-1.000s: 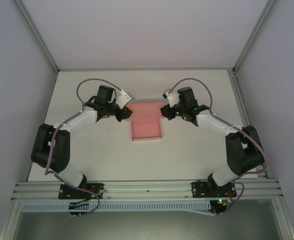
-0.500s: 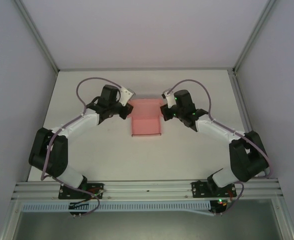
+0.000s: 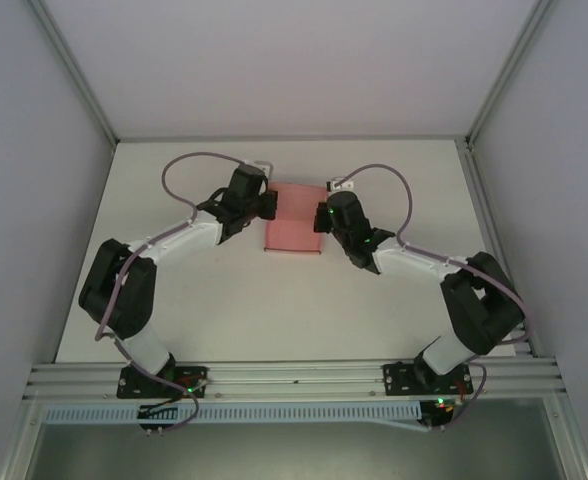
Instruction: Assemble paper box
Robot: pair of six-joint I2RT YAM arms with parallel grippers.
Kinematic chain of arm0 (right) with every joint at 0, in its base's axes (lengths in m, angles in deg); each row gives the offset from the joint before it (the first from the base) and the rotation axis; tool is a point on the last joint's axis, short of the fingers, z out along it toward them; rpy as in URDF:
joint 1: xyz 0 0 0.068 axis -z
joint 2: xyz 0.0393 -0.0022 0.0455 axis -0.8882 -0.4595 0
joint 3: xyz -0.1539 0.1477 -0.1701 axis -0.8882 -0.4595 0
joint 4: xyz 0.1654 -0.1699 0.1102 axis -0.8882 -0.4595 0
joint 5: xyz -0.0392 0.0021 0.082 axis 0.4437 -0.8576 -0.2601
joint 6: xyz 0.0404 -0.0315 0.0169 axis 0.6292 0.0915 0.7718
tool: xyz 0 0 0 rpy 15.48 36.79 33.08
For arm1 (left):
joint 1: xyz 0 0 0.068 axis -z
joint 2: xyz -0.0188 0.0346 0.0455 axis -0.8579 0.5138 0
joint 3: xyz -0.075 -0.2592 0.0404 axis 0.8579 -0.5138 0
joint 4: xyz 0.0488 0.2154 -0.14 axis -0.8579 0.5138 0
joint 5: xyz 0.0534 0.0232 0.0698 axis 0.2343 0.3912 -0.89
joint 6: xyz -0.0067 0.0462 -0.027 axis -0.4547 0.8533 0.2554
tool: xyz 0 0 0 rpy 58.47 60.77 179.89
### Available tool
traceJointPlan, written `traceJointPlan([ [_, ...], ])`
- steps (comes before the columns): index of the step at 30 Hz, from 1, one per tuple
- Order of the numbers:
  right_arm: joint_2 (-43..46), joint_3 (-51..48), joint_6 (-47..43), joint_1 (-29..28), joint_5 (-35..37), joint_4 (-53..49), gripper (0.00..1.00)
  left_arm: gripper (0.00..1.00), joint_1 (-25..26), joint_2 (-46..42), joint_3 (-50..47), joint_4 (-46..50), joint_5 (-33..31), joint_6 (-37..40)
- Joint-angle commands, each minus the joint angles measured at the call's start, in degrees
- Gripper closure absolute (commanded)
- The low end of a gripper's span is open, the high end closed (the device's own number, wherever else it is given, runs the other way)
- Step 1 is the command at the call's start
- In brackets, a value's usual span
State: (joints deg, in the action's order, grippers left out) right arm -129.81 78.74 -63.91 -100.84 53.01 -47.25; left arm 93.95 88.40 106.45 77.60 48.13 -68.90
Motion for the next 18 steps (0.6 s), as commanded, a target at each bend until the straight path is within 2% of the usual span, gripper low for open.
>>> traceJointPlan([
  [1, -2.2, 1.0, 3.4, -1.3, 3.1, 7.2, 1.00, 1.00, 0.4, 1.5, 1.0, -9.1, -2.1, -8.1],
  [4, -4.2, 0.8, 3.4, -1.6, 3.3, 10.8, 1.00, 0.95, 0.3, 2.1, -0.9, -12.4, -1.9, -9.8],
  [7, -5.8, -0.9, 3.4, -2.1, 3.1, 15.3, 1.00, 0.96, 0.5, 1.6, -4.2, -16.6, -2.0, -11.4],
  [14, -6.8, -7.1, 0.4, -5.2, 4.6, 23.5, 1.00, 0.91, 0.9, -0.7, -14.9, -31.4, 0.3, -15.8],
  [18, -7.1, -9.0, 0.1, -7.0, 4.8, 24.9, 1.00, 0.91, 1.5, -1.0, -15.3, -33.1, 1.0, -16.1],
])
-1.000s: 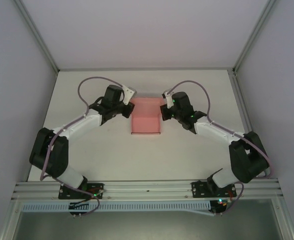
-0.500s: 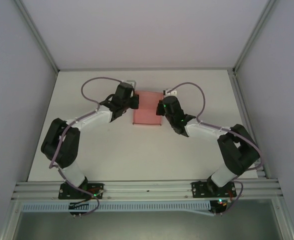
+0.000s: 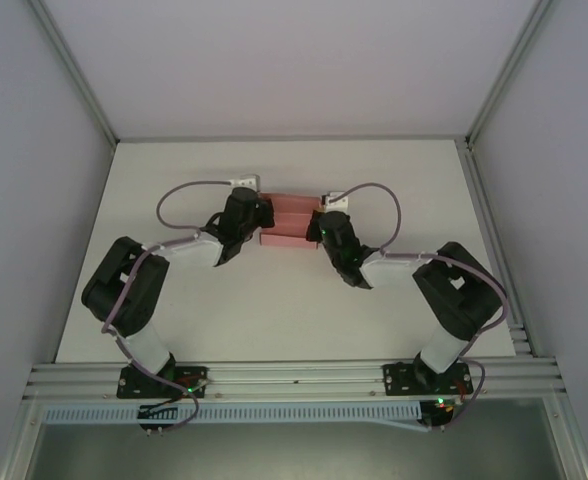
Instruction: Assemble paper box
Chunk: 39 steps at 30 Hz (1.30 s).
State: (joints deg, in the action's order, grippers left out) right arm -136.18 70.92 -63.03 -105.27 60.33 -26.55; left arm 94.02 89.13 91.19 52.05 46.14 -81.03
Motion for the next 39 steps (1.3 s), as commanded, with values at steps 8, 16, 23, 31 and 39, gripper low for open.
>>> traceJointPlan([
  [8, 1.3, -8.0, -2.3, -4.8, 1.8, 9.1, 0.99, 0.81, 5.0, -6.7, -11.1, -17.2, 3.0, 2.3],
  [16, 1.9, -14.2, -7.2, -8.7, 6.6, 16.1, 0.98, 0.67, 7.3, -11.6, -22.5, -26.6, 3.8, 8.3],
  [23, 4.4, -15.5, -10.9, -12.3, 10.9, 16.5, 0.92, 0.41, 9.4, -16.5, -23.9, -23.6, 3.3, 11.3],
  [31, 10.4, -17.6, -8.7, -13.3, 7.5, 10.8, 0.78, 0.00, 9.9, -26.0, -27.8, -15.6, 0.3, 10.8],
  [39, 13.1, -18.3, -7.4, -13.8, 3.2, 8.8, 0.57, 0.00, 10.2, -34.9, -24.6, 0.2, -0.9, 9.4],
])
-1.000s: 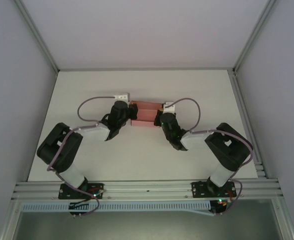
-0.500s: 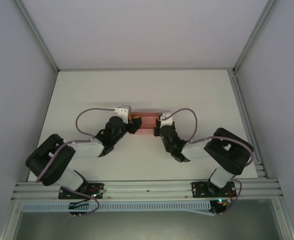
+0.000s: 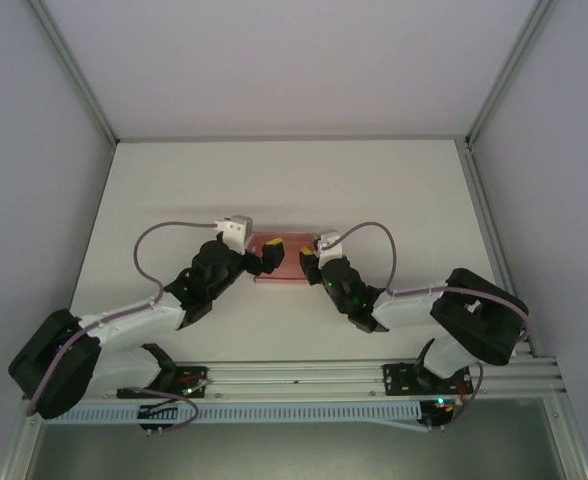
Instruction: Assemble paper box
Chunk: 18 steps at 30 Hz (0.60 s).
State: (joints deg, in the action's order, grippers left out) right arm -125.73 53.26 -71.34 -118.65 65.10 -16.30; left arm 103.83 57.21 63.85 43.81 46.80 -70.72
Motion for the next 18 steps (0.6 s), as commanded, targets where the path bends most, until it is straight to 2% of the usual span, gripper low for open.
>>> traceJointPlan([
  [1, 4.2, -0.6, 1.0, -0.5, -1.5, -2.6, 0.54, 0.00, 0.4, -4.7, 4.3, 12.1, -1.6, -1.1],
  [3, 7.9, -0.2, 0.7, -0.4, -2.0, -6.7, 0.46, 0.00, 0.4, -7.7, 6.8, 17.9, -1.6, -1.7],
  [5, 12.3, 1.1, 0.4, -0.4, -2.2, -14.3, 0.32, 0.00, 0.1, -10.7, 10.0, 25.1, -2.4, -3.1],
  [7, 16.3, 3.0, 0.7, -0.3, -1.8, -23.3, 0.25, 0.00, -0.2, -13.0, 12.8, 32.5, -5.5, -5.9],
  [9, 19.9, 4.2, 1.5, -0.1, -0.6, -31.1, 0.22, 0.00, -1.7, -14.4, 15.4, 40.1, -9.0, -9.5],
  [11, 23.9, 4.4, 3.9, 1.0, 1.1, -37.2, 0.22, 0.00, -5.6, -15.1, 18.0, 48.8, -10.6, -13.7],
  [14, 30.0, 3.9, 7.3, 4.6, -0.6, -42.7, 0.18, 0.00, -13.7, -15.8, 18.6, 55.2, -8.9, -15.5],
  [16, 32.9, 3.2, 11.3, 10.2, -3.9, -45.6, 0.16, 0.00, -20.4, -15.0, 17.3, 55.7, -4.6, -15.0],
  [18, 34.0, 3.2, 13.5, 17.3, -9.9, -47.5, 0.24, 0.00, -25.3, -12.6, 16.4, 54.3, 0.2, -14.3],
])
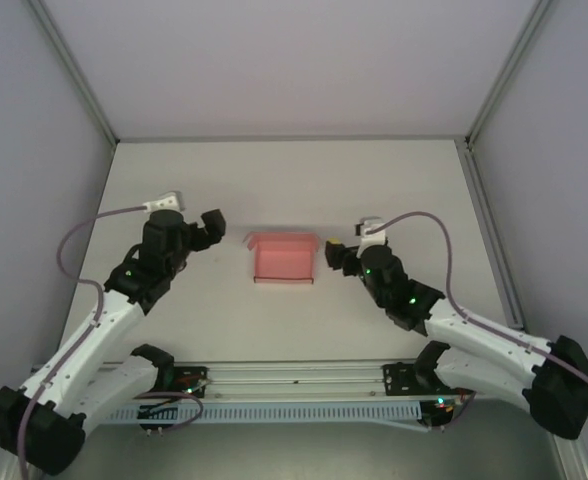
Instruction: Assemble paper box
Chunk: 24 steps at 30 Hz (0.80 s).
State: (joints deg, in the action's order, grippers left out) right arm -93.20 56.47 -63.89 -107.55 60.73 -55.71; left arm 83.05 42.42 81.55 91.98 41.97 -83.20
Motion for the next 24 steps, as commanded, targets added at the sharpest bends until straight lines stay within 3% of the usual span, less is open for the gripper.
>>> traceJointPlan([
  [1, 1.2, 0.3, 5.8, 9.1, -9.3, -8.0, 0.30, 0.00, -5.2, 3.8, -1.2, 4.6, 7.5, -1.1],
  [5, -3.9, 4.6, 2.6, 14.4, -18.2, -9.0, 0.48, 0.06, -5.2, 11.1, -0.8, -3.8, 21.3, 3.1],
  [9, -14.1, 9.6, 0.8, 14.8, -24.5, -9.7, 0.67, 0.27, -4.6, 18.1, 0.3, -4.8, 24.8, 5.7],
  [15, -25.9, 13.8, 0.8, 14.8, -31.5, -6.6, 0.78, 0.53, -2.6, 25.0, 0.3, -7.3, 25.7, 8.1],
  [24, -30.9, 14.4, 0.8, 14.2, -40.6, -3.9, 0.82, 0.58, 2.8, 32.7, 4.8, -12.1, 29.0, 12.6],
])
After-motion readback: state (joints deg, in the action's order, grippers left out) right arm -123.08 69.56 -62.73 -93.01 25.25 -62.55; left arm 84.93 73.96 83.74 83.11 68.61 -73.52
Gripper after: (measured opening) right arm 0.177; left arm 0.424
